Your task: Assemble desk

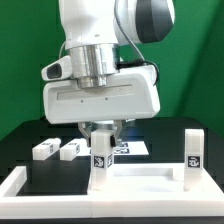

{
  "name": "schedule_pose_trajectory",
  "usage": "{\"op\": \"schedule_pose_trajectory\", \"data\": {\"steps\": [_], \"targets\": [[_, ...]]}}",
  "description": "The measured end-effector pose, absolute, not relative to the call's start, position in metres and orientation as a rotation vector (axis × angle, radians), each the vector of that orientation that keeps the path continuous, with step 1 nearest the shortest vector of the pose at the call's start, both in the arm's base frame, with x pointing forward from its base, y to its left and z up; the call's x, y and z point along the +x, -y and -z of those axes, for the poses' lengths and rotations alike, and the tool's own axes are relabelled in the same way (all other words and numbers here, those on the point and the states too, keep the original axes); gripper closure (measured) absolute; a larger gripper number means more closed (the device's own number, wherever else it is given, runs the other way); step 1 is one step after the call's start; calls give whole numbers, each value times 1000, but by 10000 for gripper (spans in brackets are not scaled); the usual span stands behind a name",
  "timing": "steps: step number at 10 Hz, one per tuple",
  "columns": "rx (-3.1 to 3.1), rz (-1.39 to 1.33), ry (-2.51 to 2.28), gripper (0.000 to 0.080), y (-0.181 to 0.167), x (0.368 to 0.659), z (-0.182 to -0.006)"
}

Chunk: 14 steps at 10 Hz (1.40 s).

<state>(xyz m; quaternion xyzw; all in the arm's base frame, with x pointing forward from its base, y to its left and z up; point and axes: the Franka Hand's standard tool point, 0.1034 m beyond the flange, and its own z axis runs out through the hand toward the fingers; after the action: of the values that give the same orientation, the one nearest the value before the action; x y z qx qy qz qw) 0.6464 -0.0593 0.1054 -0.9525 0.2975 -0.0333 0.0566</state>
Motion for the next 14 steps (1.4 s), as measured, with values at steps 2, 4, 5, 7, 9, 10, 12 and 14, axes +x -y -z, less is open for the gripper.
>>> {"op": "schedule_pose_trajectory", "data": {"steps": [2,4,5,7,9,10,12,14], "targets": [[-2593,55,-1561,499,54,644,-103],[-2265,-2,-1925,503,53,646,-103],[-2075,-31,-2069,503,58,646,-103],[-2052,-38,-2088,503,58,645,-102],[-2115,-28,-2027,503,59,645,-102],[-2358,10,-1742,426,62,644,-99],[-2534,6,-1486,247,61,639,-94],[-2621,25,-1330,167,62,638,-94]]}}
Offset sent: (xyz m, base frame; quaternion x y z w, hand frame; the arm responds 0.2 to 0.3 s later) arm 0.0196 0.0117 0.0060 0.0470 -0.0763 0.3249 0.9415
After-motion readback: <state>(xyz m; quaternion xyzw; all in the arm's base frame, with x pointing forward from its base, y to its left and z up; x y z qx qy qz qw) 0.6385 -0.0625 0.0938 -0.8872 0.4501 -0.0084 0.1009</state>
